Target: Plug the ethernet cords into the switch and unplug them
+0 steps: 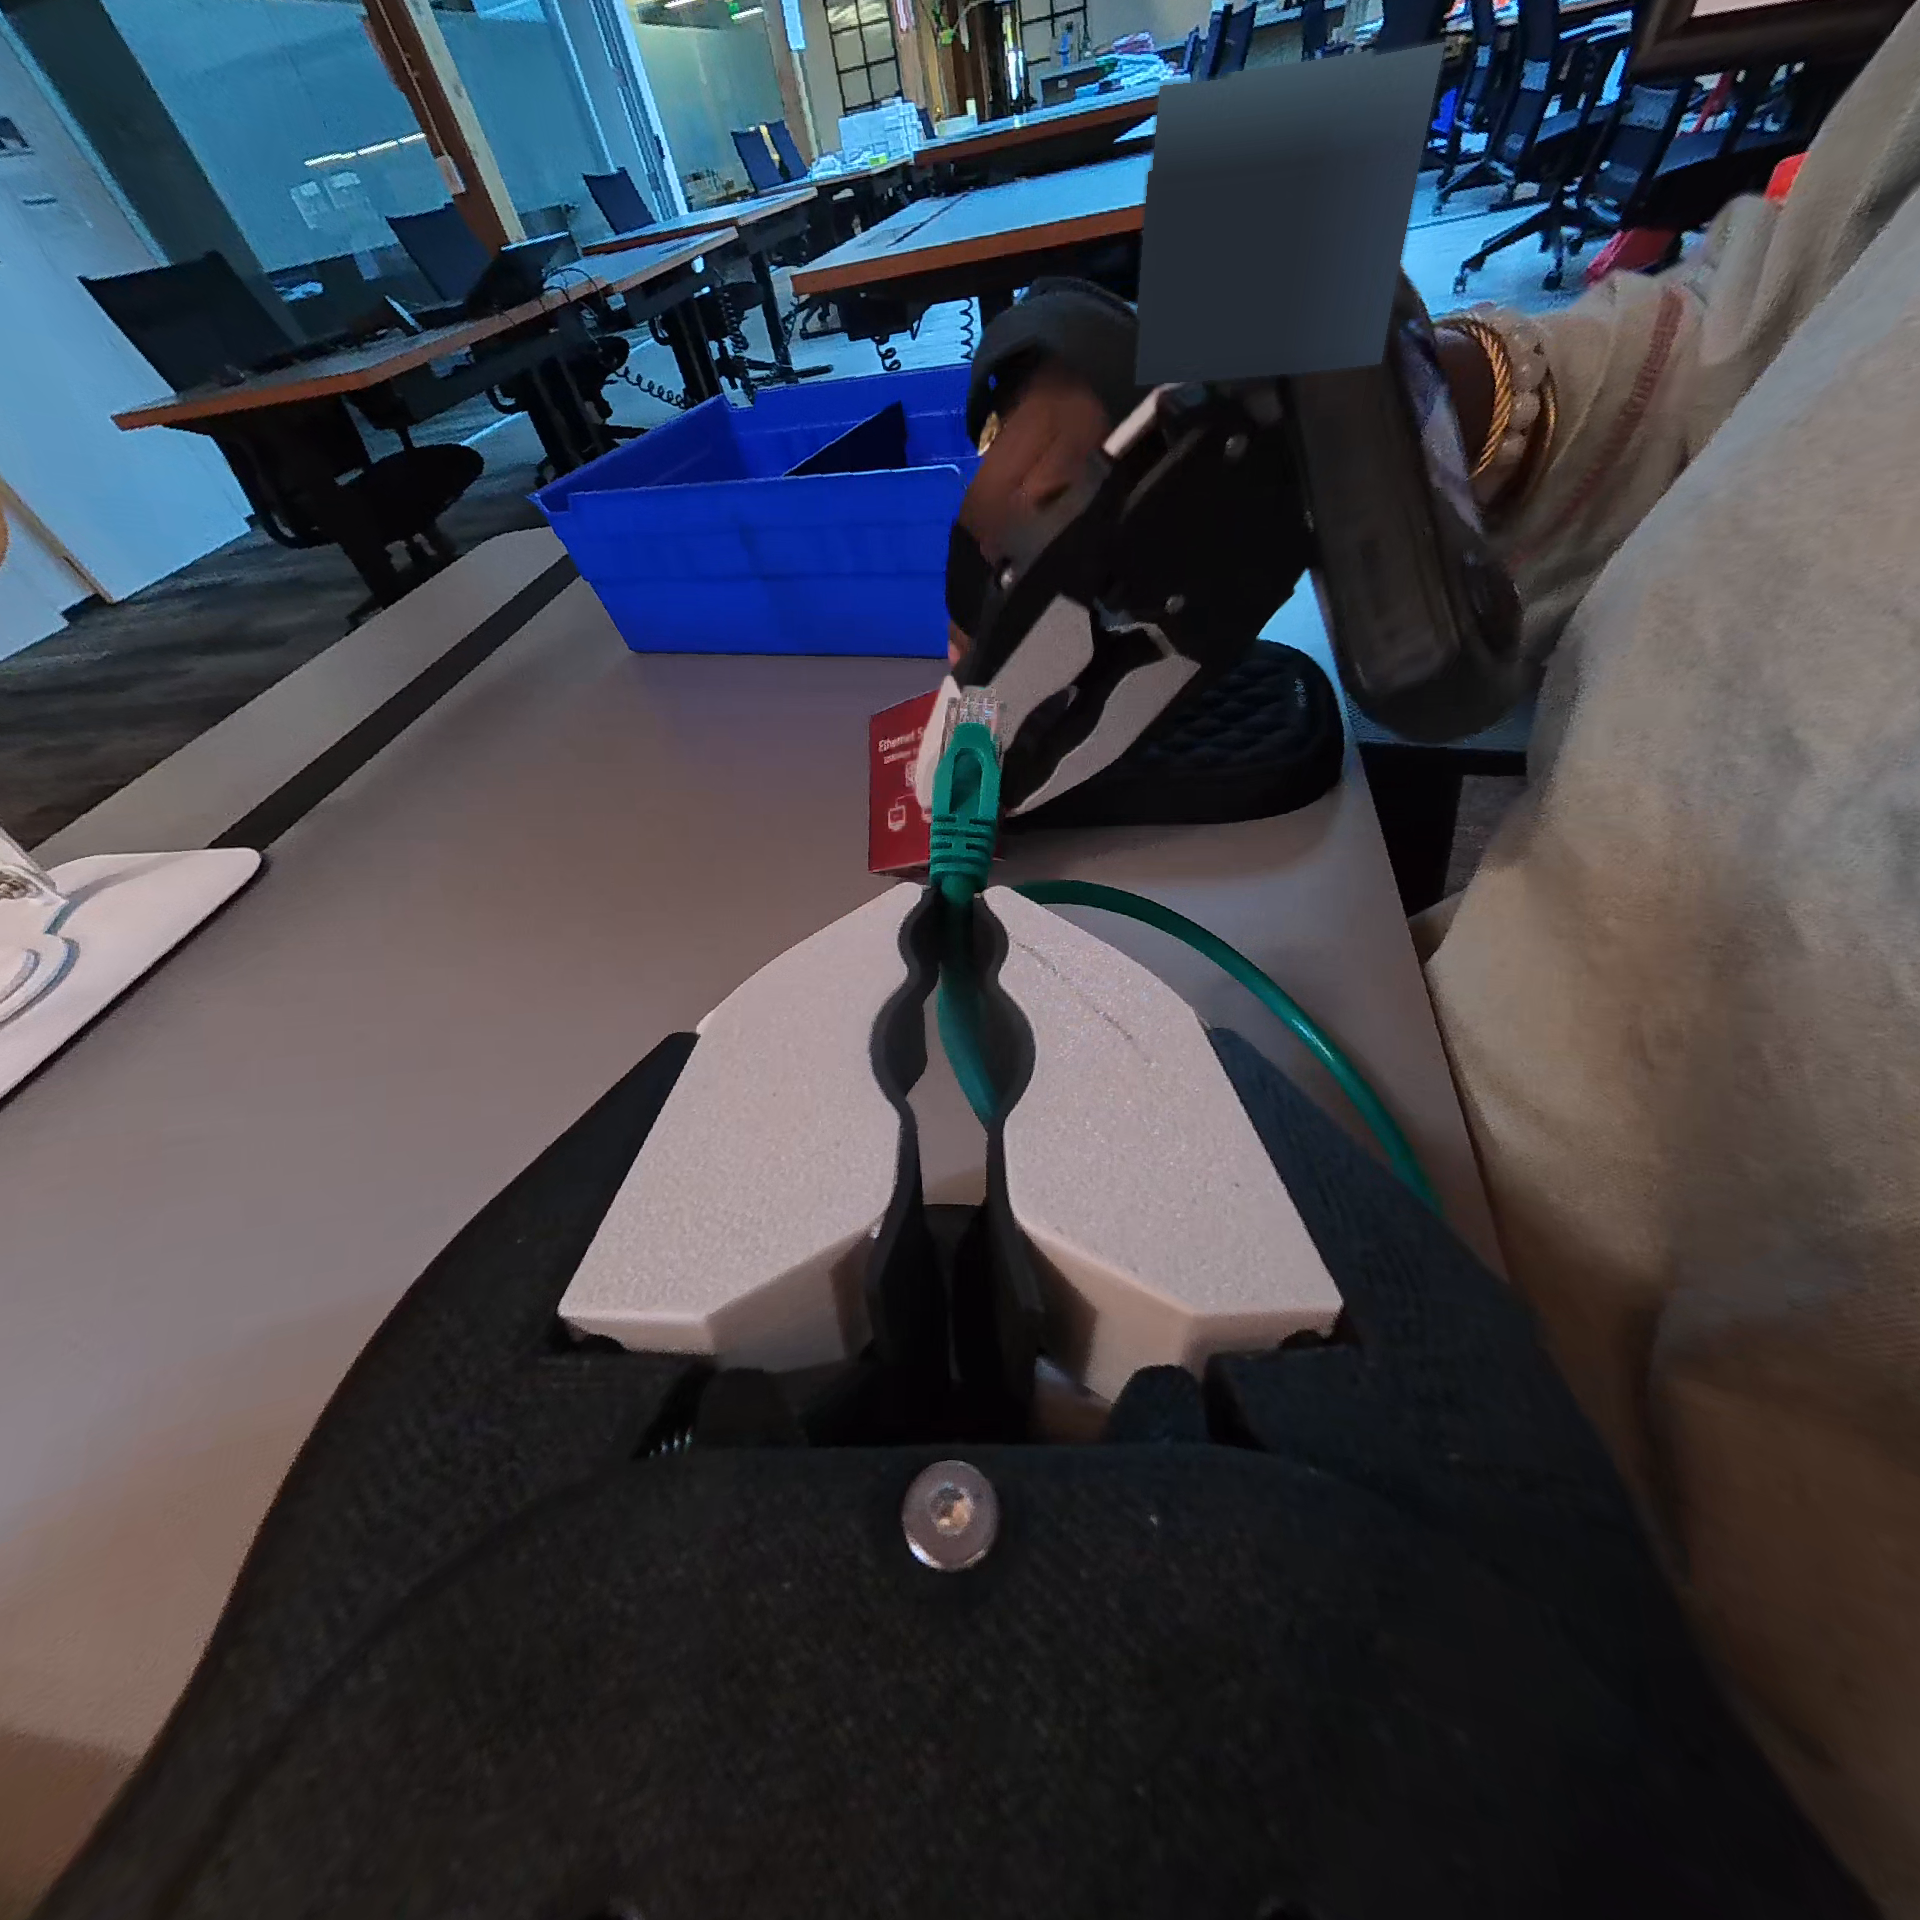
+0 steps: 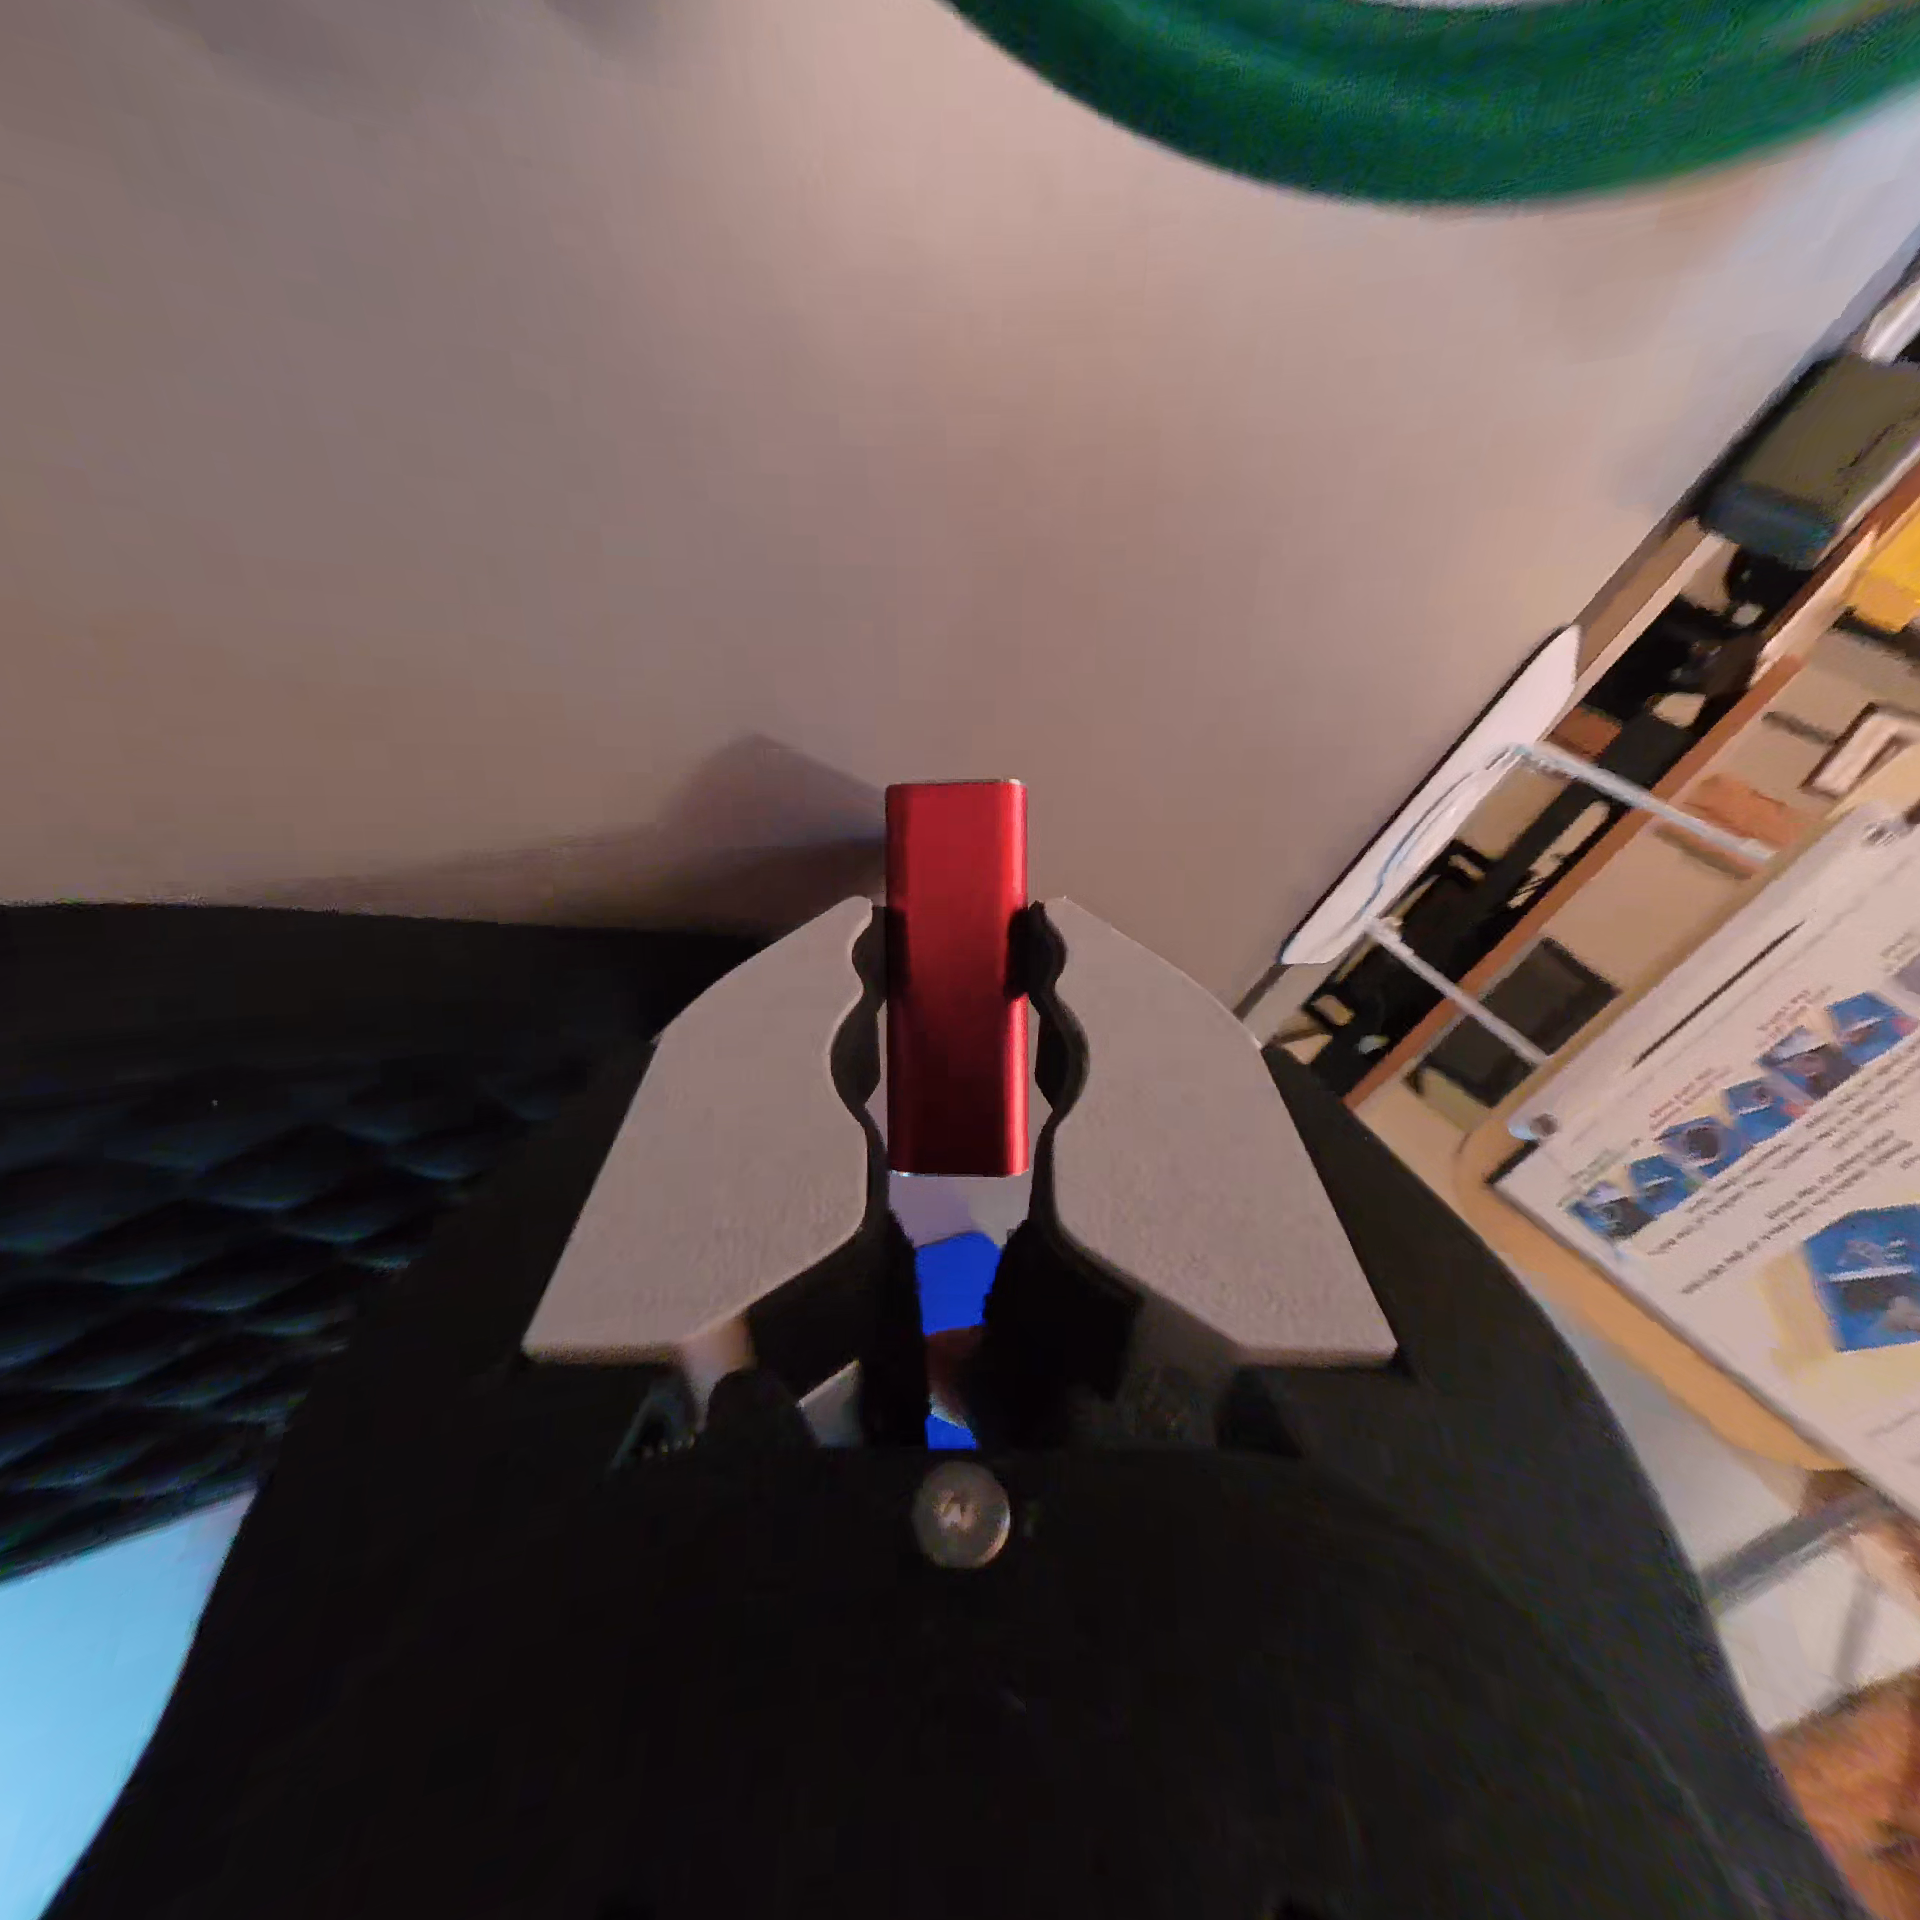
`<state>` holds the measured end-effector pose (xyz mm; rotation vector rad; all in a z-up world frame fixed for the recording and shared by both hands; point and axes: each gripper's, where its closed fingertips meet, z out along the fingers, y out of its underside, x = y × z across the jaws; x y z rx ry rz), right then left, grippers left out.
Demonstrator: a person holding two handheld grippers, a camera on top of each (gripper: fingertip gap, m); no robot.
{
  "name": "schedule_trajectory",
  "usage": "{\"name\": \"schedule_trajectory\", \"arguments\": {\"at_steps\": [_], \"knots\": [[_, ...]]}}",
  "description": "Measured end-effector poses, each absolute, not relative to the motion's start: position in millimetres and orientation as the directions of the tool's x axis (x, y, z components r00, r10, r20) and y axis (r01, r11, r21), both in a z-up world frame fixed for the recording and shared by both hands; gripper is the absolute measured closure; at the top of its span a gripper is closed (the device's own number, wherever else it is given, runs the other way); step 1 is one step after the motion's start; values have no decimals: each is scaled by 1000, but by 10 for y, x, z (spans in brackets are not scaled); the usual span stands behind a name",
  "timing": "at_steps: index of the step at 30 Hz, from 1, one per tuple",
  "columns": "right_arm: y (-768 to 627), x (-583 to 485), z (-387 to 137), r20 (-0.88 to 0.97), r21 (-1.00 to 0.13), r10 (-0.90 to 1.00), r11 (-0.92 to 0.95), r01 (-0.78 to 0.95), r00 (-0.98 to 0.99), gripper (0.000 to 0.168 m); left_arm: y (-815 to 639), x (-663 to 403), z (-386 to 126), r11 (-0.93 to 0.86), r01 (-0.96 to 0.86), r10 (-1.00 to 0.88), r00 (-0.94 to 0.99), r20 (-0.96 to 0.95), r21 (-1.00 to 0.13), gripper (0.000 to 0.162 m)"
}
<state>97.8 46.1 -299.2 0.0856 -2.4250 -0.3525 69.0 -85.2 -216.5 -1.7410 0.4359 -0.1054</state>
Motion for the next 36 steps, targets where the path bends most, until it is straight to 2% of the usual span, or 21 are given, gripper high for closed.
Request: {"name": "schedule_trajectory", "arguments": {"at_steps": [4,7,11,16,17,19,20,22,23,25,27,29,30,32,34,36], "knots": [[424,990,-3027,462,508,-440,843,-177,-770,142,-857,706,-2145,-141,-235,-357,918,-172,-962,157],[379,972,-3084,314,595,-607,725,-347,-730,142,-869,683,-2158,-146,-233,-343,924,-172,-961,157],[335,981,-3169,180,624,-717,612,-486,-673,143,-893,673,-2136,-134,-221,-336,927,-165,-966,157],[309,965,-3188,163,596,-719,618,-513,-676,141,-907,658,-2153,-133,-223,-336,927,-168,-966,157],[294,950,-3198,181,586,-711,633,-506,-680,137,-909,655,-2157,-133,-220,-337,927,-165,-966,157],[288,908,-3199,237,564,-657,693,-449,-716,114,-915,647,-2165,-134,-217,-334,928,-162,-967,157],[285,890,-3187,278,534,-604,744,-402,-747,103,-920,642,-2169,-136,-216,-332,929,-161,-967,156],[265,897,-3132,362,382,-427,879,-286,-829,92,-930,630,-2172,-137,-211,-327,932,-157,-968,157],[250,907,-3080,394,265,-300,942,-206,-869,84,-935,623,-2169,-136,-205,-324,934,-152,-969,157],[209,908,-2915,404,-46,28,999,10,-915,69,-940,608,-2157,-133,-184,-316,939,-135,-974,157],[230,826,-2682,308,-360,399,889,283,-863,67,-936,591,-2161,-139,-172,-305,944,-123,-975,157],[390,692,-2527,147,-522,720,639,566,-678,79,-925,585,-2176,-148,-177,-296,947,-127,-973,156],[419,682,-2518,50,-543,797,528,653,-602,82,-920,590,-2181,-150,-178,-296,947,-128,-973,157],[342,769,-2590,-66,-513,800,485,708,-596,77,-911,600,-2189,-154,-177,-300,946,-125,-972,157],[360,841,-2734,-32,-409,781,559,721,-624,67,-909,597,-2197,-156,-179,-300,945,-126,-971,157],[381,832,-2821,19,-336,759,618,711,-651,67,-908,590,-2202,-156,-175,-301,946,-122,-972,157]]}}
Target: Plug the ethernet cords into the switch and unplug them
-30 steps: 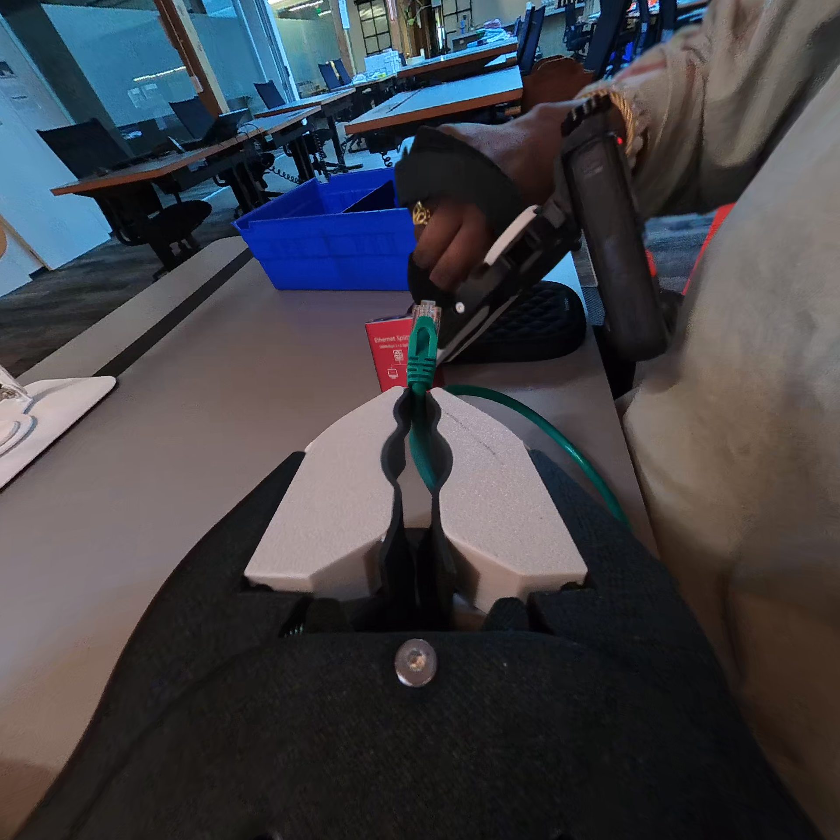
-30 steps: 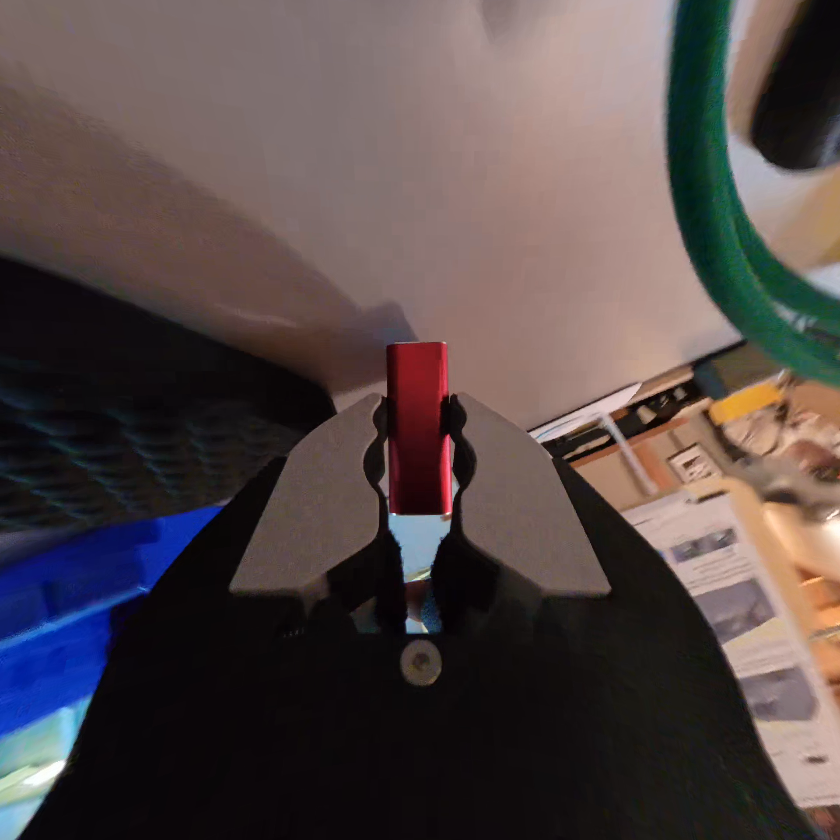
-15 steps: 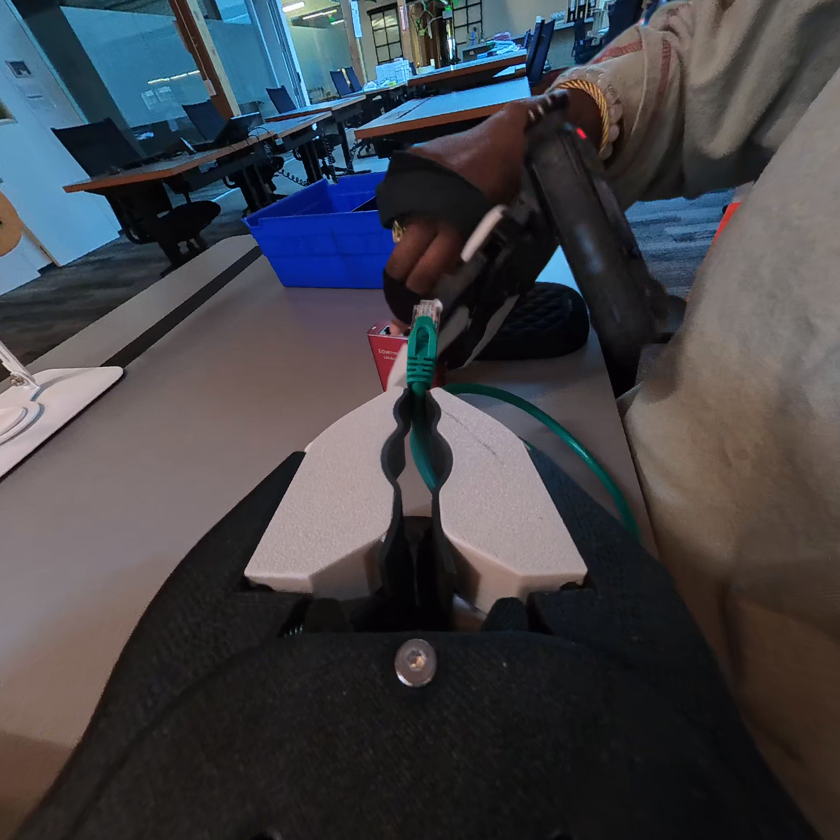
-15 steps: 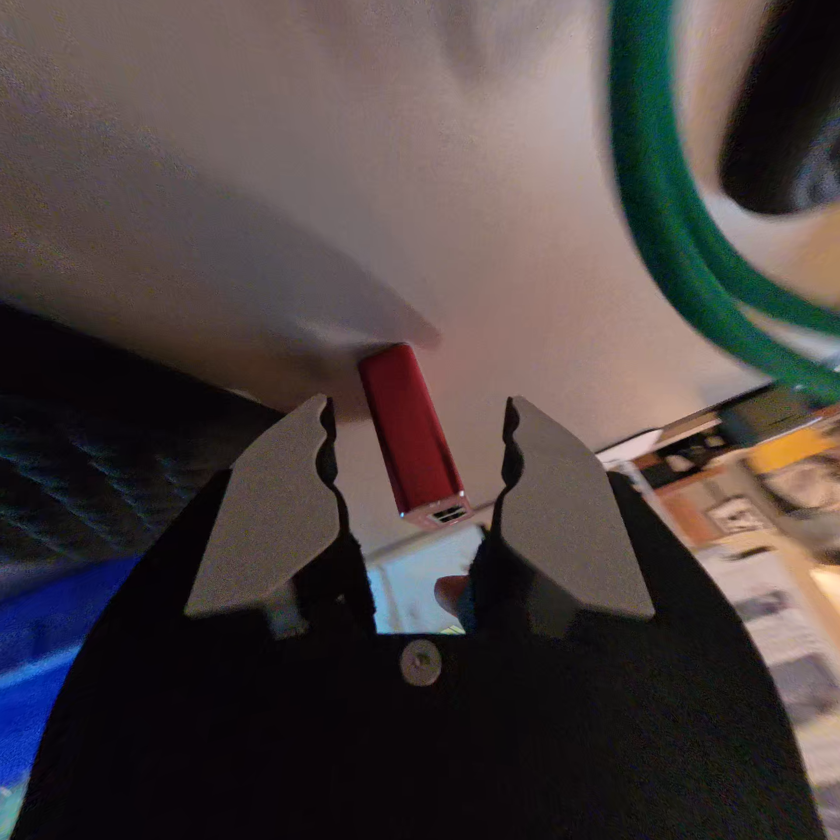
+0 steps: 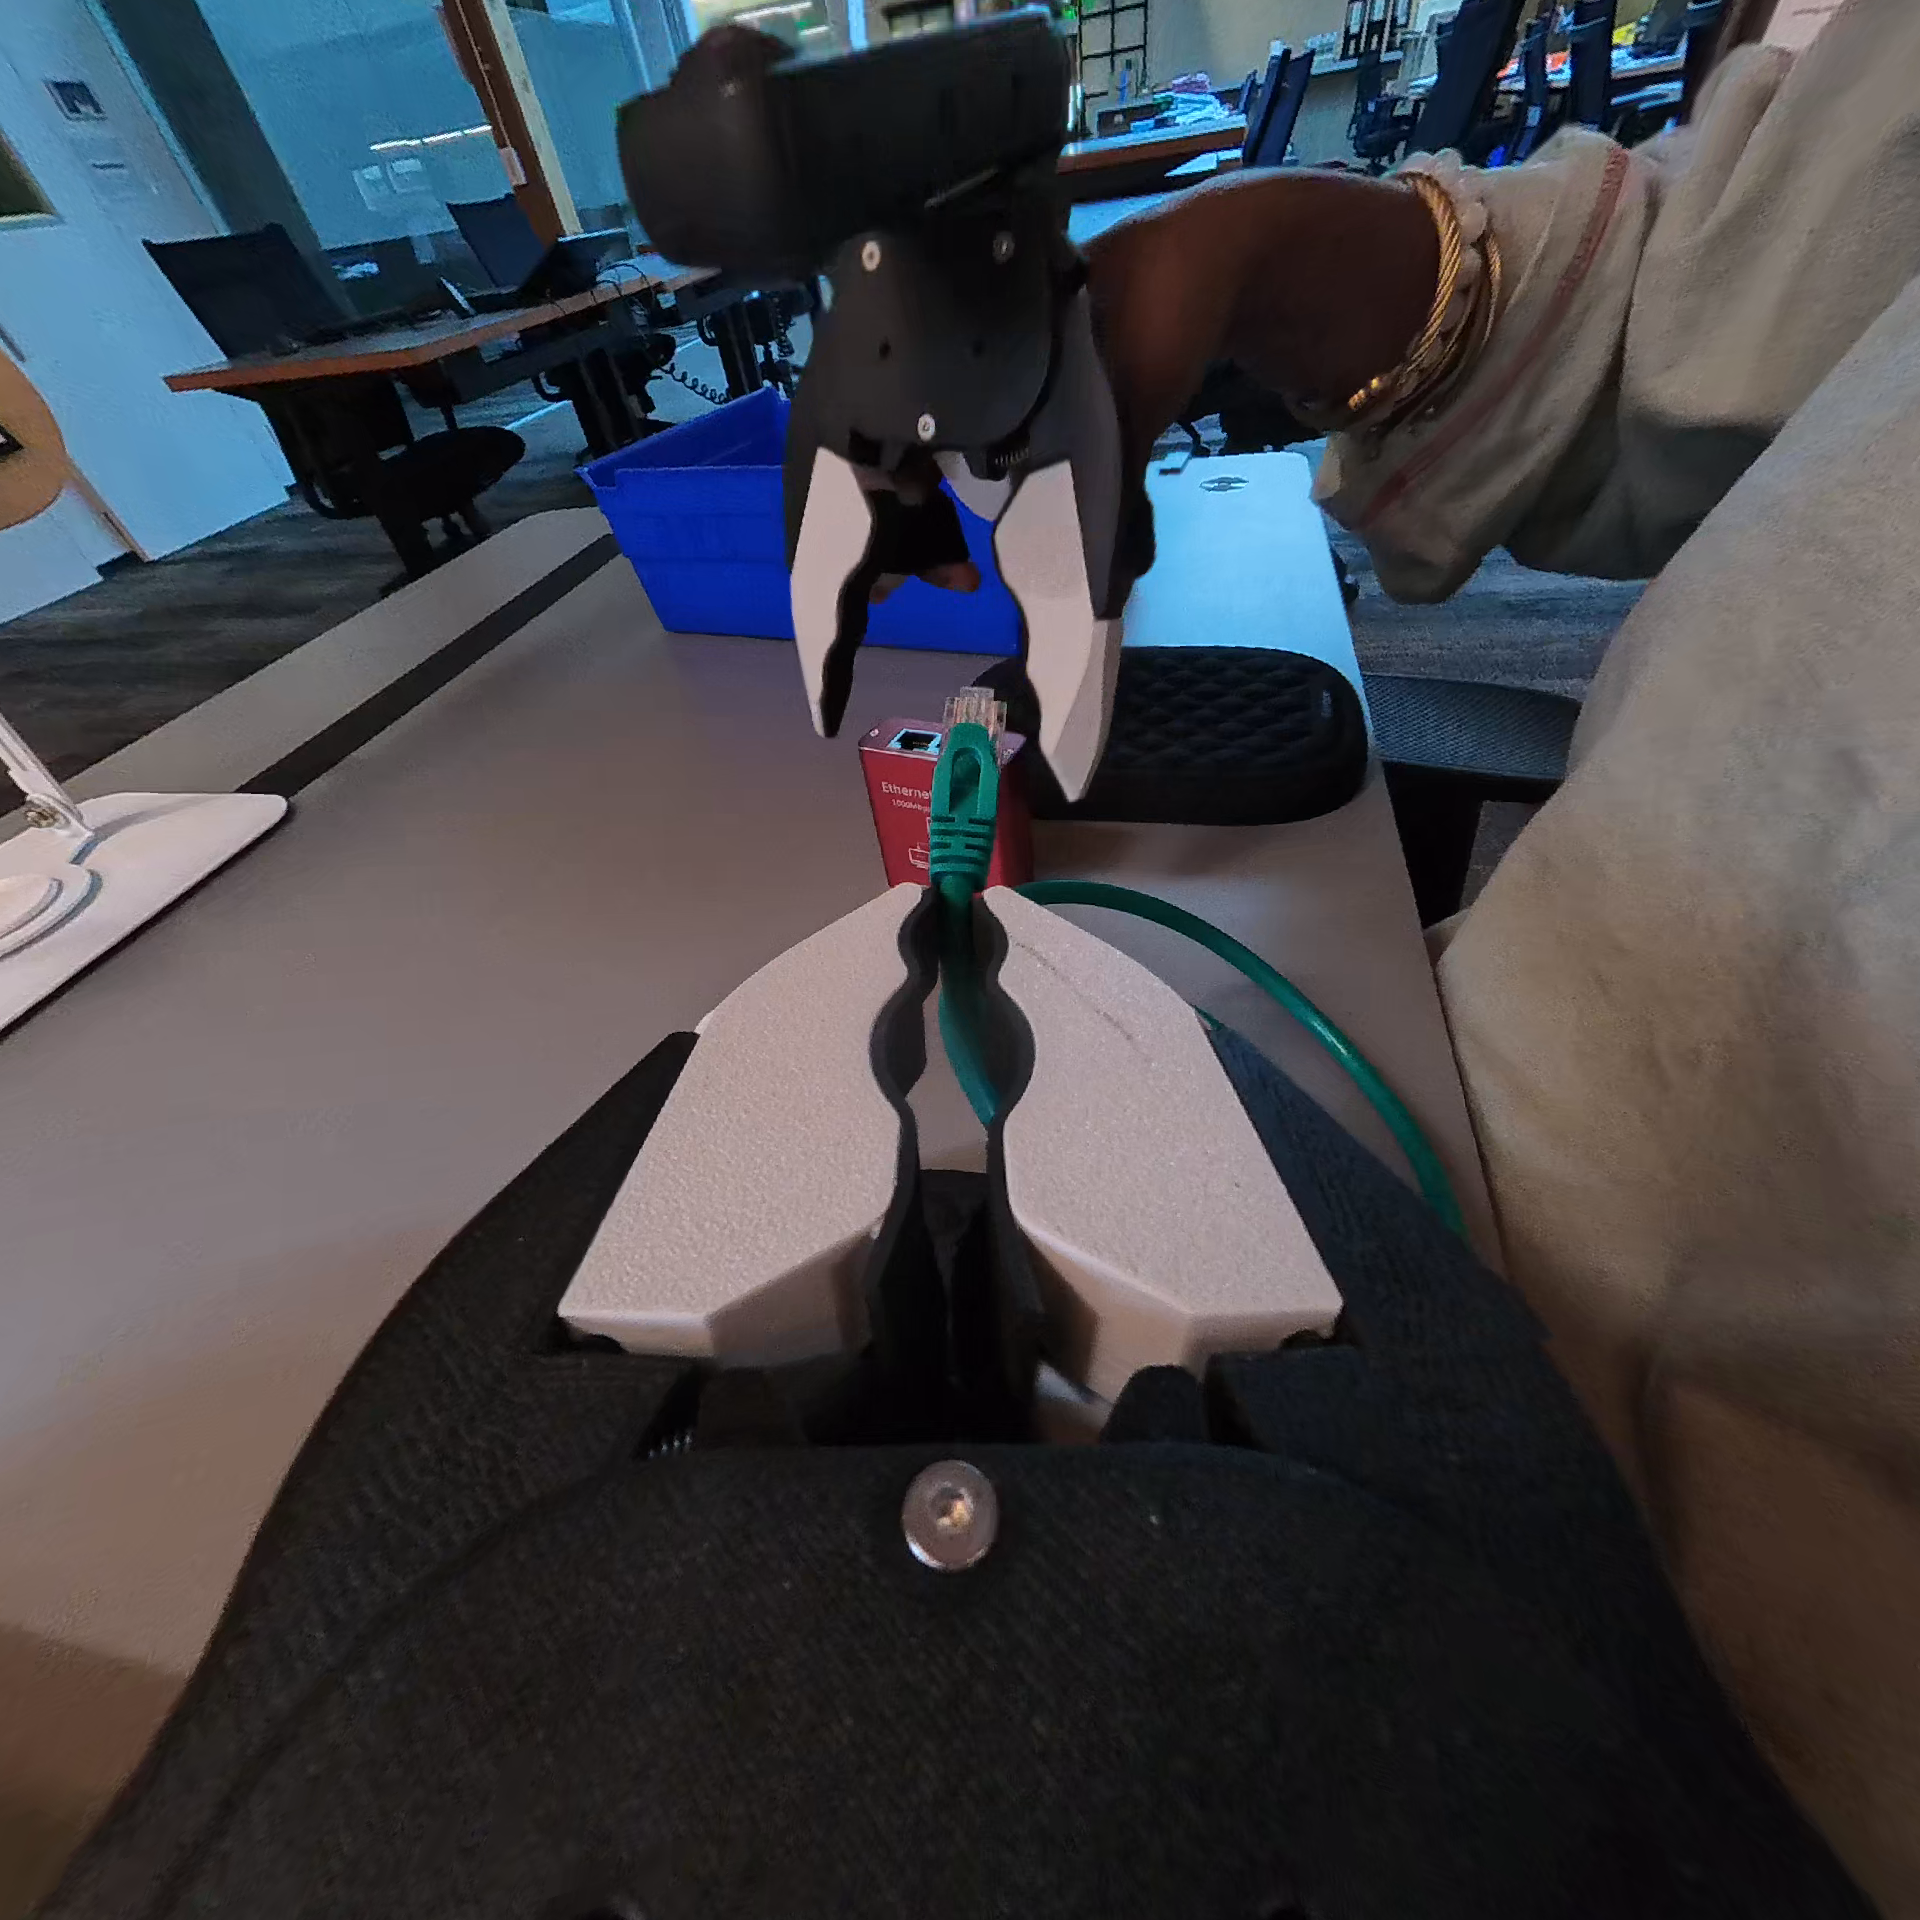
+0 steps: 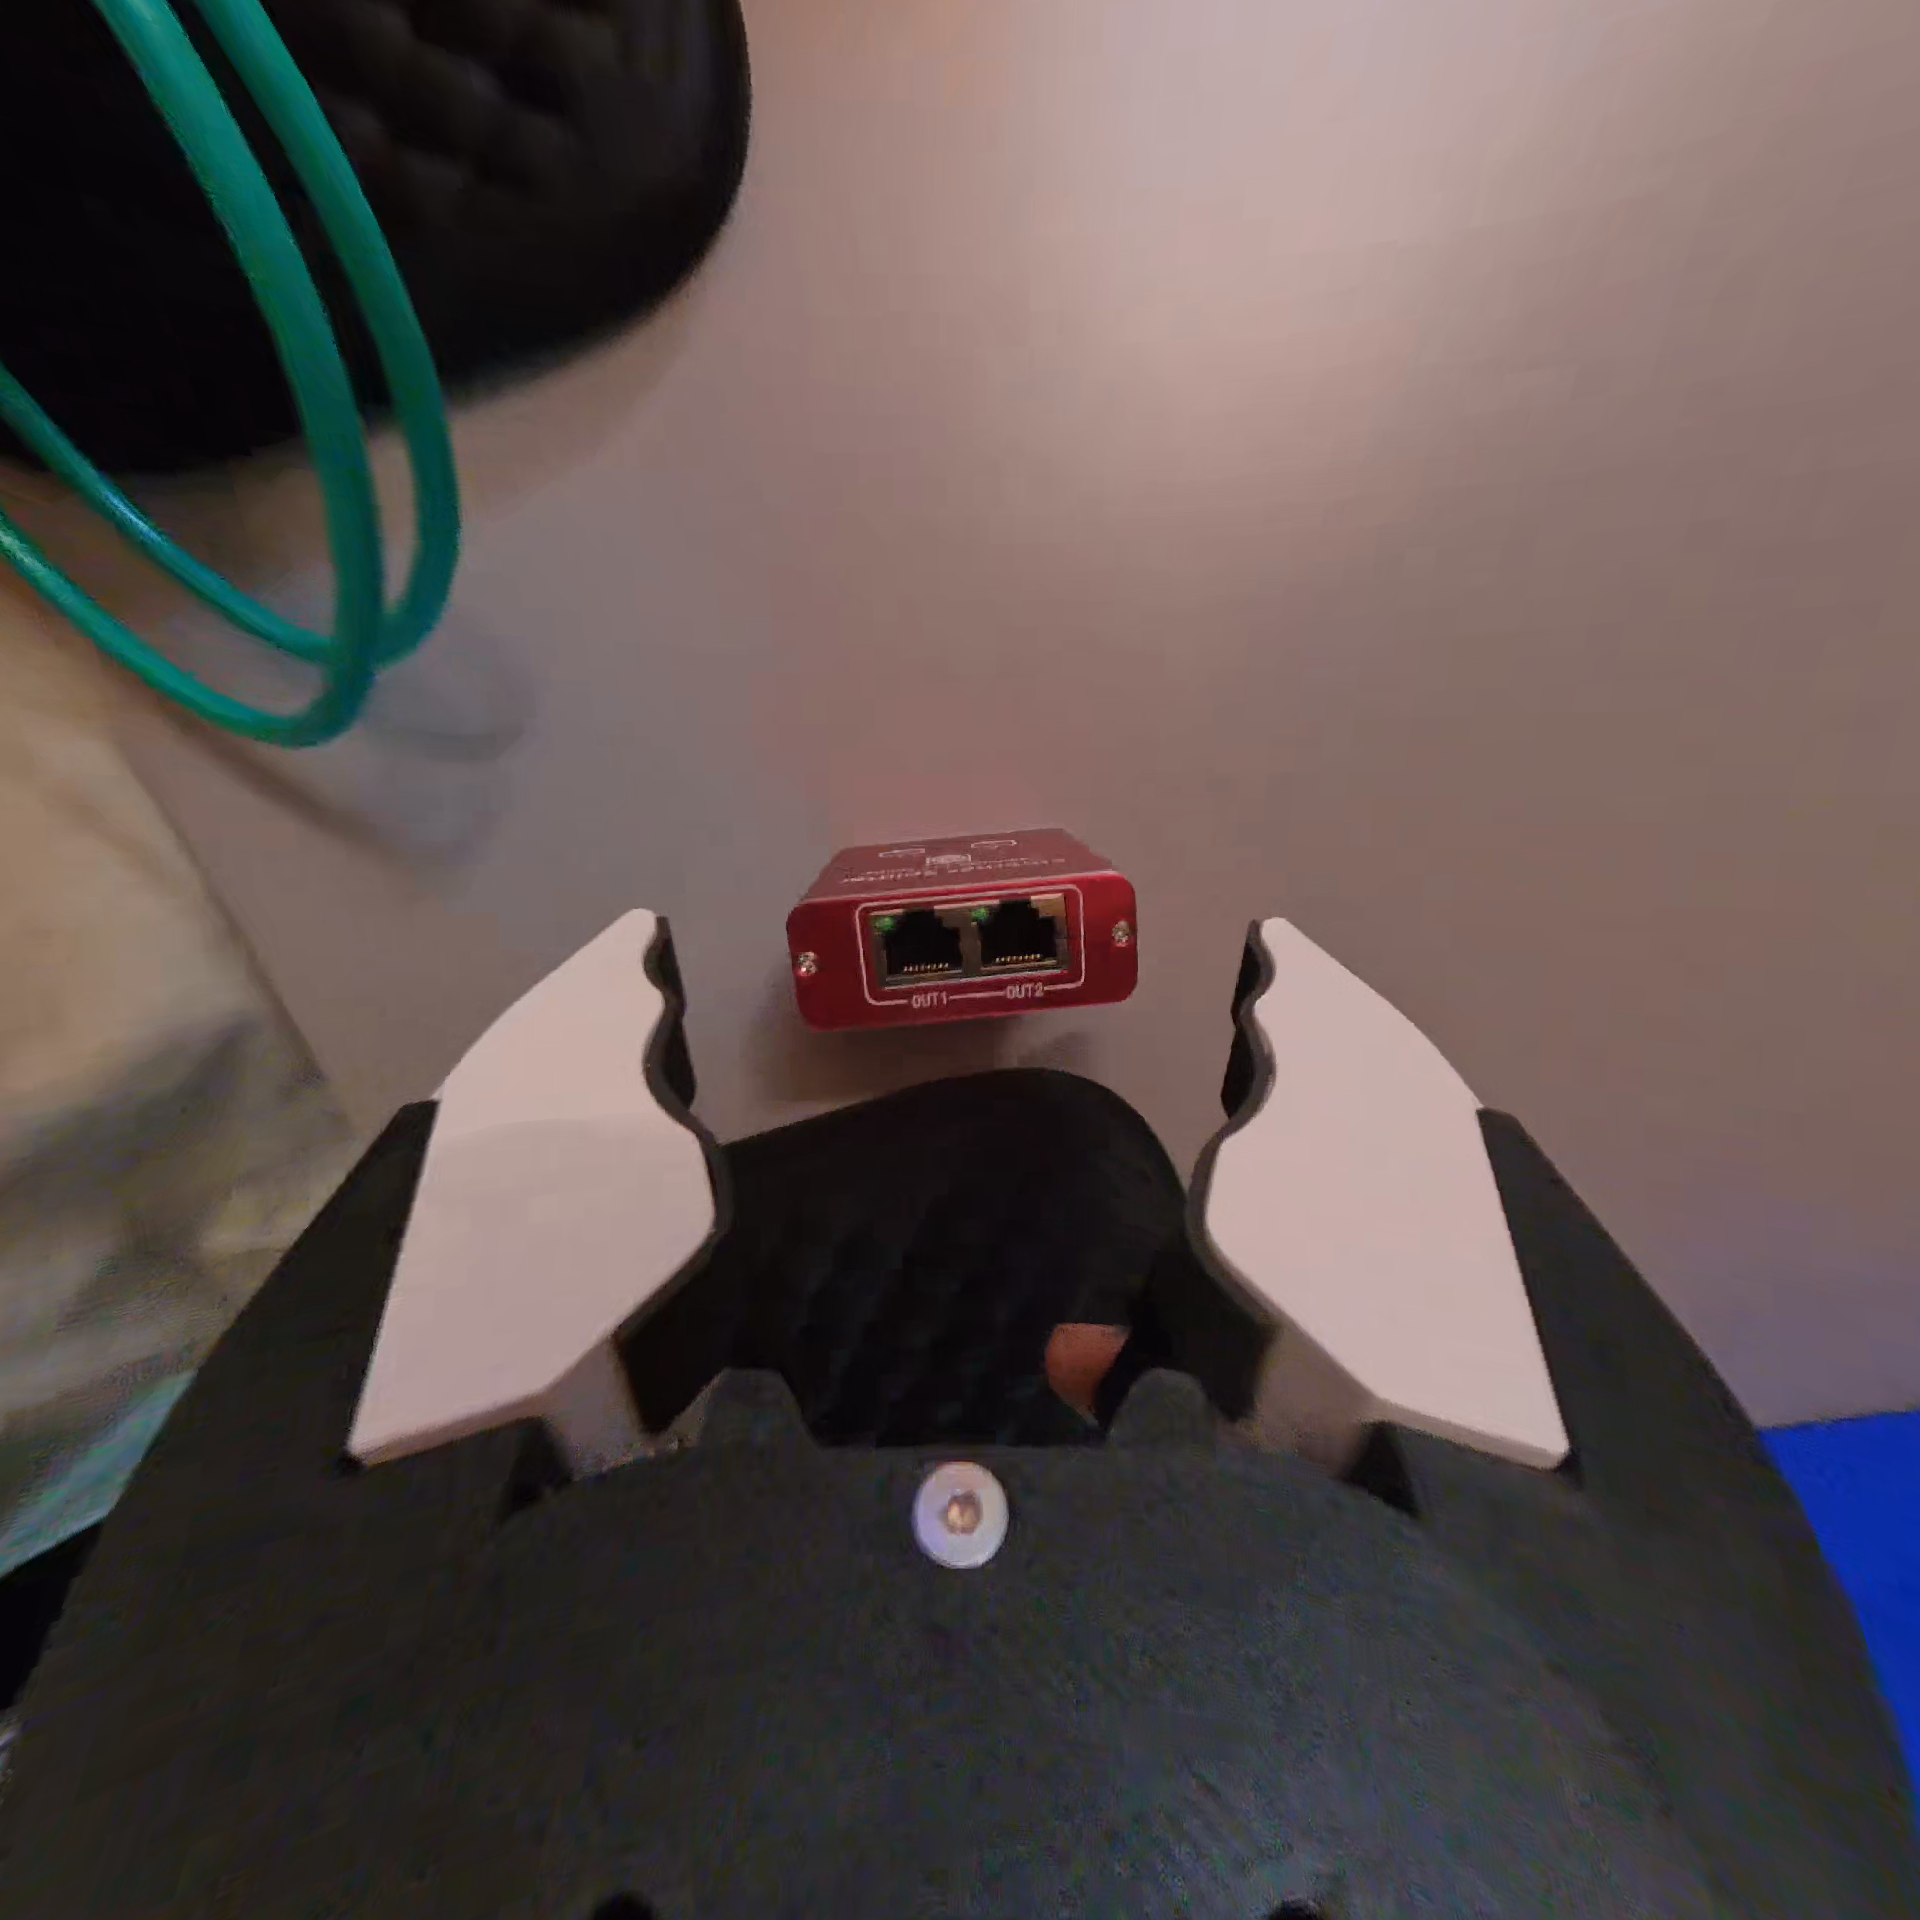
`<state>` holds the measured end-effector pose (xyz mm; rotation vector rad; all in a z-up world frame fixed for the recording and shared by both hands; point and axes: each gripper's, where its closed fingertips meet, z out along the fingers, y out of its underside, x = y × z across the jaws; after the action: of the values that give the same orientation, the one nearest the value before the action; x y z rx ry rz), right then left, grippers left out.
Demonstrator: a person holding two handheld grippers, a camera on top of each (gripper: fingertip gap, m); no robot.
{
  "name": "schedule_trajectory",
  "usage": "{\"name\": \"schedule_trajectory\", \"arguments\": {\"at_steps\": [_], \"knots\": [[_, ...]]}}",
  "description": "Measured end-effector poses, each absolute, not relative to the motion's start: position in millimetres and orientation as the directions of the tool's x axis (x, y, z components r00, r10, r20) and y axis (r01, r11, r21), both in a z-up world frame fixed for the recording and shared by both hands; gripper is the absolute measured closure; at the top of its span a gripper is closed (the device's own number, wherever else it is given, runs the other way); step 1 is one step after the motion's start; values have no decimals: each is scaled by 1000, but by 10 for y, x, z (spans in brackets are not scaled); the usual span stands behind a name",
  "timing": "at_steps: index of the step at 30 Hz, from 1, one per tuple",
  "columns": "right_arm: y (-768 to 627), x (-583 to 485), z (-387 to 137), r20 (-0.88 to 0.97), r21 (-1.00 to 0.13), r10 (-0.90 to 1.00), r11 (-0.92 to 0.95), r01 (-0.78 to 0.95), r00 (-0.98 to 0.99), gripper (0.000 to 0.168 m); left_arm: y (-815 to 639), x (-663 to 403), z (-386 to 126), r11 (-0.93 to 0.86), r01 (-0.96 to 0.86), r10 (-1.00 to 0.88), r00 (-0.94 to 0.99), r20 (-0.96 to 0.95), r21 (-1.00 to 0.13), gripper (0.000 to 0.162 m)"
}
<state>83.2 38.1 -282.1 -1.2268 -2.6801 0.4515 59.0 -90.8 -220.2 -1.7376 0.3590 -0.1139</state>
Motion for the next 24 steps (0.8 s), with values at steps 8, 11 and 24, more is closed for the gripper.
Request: {"name": "schedule_trajectory", "arguments": {"at_steps": [8,11,24], "knots": [[390,833,-3068,12,-167,704,701,693,-710,95,-893,575,-2252,-166,-169,-298,948,-113,-972,156],[389,818,-3063,19,-205,686,715,669,-727,96,-878,562,-2285,-182,-158,-298,950,-98,-971,157],[291,1049,-1541,-192,-945,544,-327,5,-817,98,-720,700,-2094,-255,76,-343,925,164,-964,157]]}}
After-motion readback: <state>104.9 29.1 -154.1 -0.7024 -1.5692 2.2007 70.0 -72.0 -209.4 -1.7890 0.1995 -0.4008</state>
